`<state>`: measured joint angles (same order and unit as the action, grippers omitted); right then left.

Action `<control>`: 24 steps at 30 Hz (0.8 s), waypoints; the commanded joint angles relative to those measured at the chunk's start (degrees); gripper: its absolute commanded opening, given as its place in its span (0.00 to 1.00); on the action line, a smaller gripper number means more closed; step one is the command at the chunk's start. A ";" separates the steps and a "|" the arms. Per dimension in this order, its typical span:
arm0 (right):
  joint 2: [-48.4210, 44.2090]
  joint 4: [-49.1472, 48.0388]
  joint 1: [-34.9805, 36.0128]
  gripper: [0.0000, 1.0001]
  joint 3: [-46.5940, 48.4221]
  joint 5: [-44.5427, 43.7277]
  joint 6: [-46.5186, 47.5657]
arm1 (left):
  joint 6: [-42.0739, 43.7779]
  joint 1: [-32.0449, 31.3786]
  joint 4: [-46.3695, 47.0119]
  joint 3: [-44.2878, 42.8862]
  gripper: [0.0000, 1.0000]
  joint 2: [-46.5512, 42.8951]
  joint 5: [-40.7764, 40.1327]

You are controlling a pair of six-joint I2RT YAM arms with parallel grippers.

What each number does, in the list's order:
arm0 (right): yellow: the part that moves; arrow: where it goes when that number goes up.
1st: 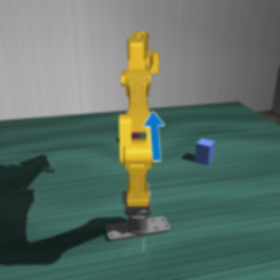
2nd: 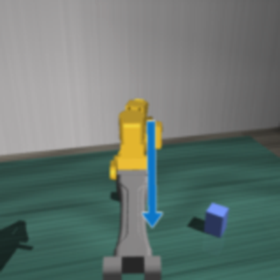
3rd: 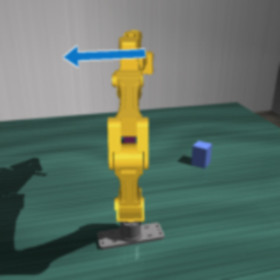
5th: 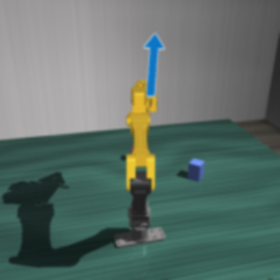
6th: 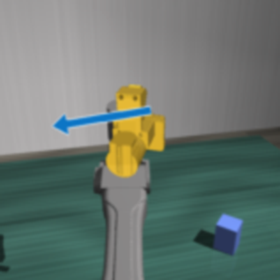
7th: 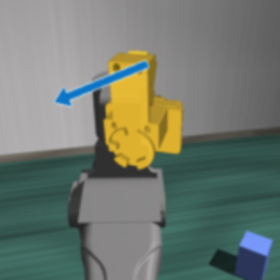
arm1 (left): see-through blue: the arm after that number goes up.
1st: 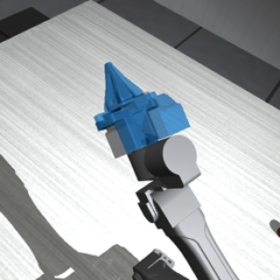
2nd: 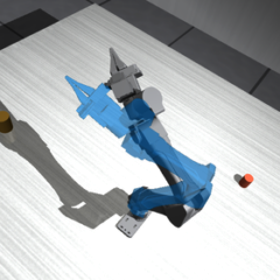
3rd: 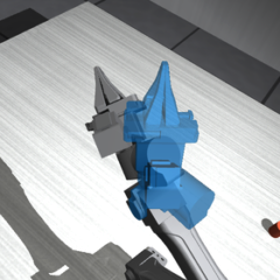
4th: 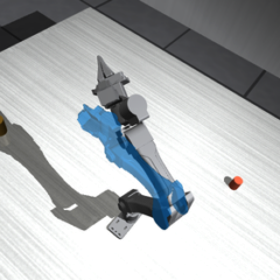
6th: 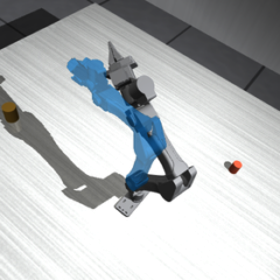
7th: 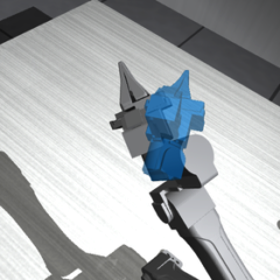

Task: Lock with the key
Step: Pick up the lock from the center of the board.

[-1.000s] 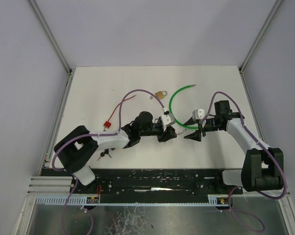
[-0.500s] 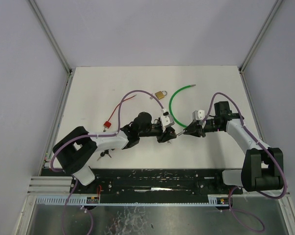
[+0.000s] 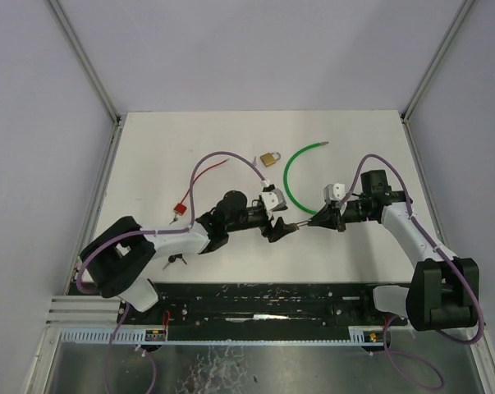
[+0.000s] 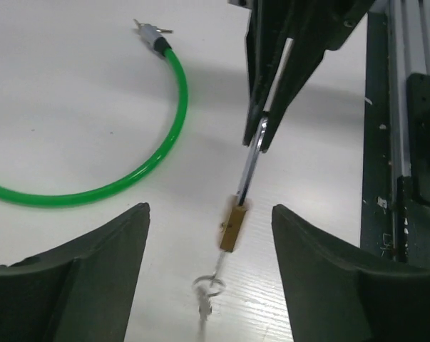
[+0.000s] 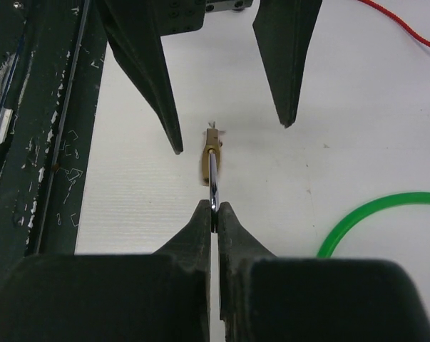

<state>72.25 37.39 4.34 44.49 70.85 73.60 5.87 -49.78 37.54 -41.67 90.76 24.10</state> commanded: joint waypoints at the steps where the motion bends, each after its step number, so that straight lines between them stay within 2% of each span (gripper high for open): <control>1: -2.00 -0.68 0.31 0.00 3.14 2.20 -6.20 | -4.03 2.18 11.26 3.96 0.70 -3.89 -5.57; 3: -2.09 -2.29 0.32 0.00 3.46 1.64 -10.24 | -6.21 3.81 14.13 5.93 0.80 -5.82 -5.16; 5: -2.08 -2.65 0.32 0.00 4.13 1.34 -12.37 | -7.70 5.21 16.75 8.27 0.82 -8.64 -4.84; 6: -2.15 -2.67 0.32 0.00 4.36 1.39 -12.94 | -8.80 5.87 18.15 9.48 0.95 -10.48 -4.74; 7: -2.30 -2.67 0.28 0.00 4.59 1.46 -13.49 | -10.00 6.51 19.72 11.26 1.00 -12.22 -5.23; 10: -3.23 -3.18 0.30 0.00 4.92 1.95 -15.64 | -15.70 8.18 26.19 15.78 1.00 -16.22 -7.23; 11: -3.56 -3.71 0.32 0.00 5.21 2.19 -17.51 | -15.91 8.70 27.34 16.53 1.00 -16.91 -5.09; 15: -4.94 -3.75 0.27 0.00 5.95 3.33 -21.01 | -12.51 9.01 24.64 14.91 1.00 -15.70 3.93; 17: -5.89 -3.49 0.21 0.00 5.86 3.65 -21.00 | -11.46 8.81 28.28 15.49 1.00 -13.01 7.55; 21: -7.40 -2.78 0.23 0.00 5.36 4.38 -19.88 | -5.01 5.61 41.08 18.95 1.00 -6.71 5.72; 24: -7.97 -2.31 0.21 0.00 4.98 5.37 -18.78 | 1.01 2.67 43.41 18.36 0.99 -2.52 4.36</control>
<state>65.78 34.85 4.38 47.83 71.75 54.61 -2.17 -44.03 69.41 -23.73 84.09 28.03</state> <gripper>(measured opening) 0.029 0.997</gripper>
